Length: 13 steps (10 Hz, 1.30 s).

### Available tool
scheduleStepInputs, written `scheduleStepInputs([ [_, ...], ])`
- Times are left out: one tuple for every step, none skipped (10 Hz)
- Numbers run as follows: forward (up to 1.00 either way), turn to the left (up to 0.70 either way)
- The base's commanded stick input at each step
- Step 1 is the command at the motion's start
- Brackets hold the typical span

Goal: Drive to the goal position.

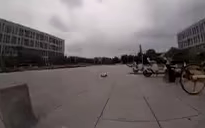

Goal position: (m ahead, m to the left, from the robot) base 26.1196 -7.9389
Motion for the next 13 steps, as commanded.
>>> scheduleStepInputs([
  [1.0,0.0],
  [1.0,0.0],
  [1.0,0.0],
  [1.0,0.0],
  [1.0,-0.27],
  [1.0,-0.27],
  [1.0,-0.07],
  [1.0,0.0],
  [1.0,0.0],
  [1.0,0.0],
  [1.0,-0.17],
  [1.0,-0.27],
  [1.0,-0.27],
])
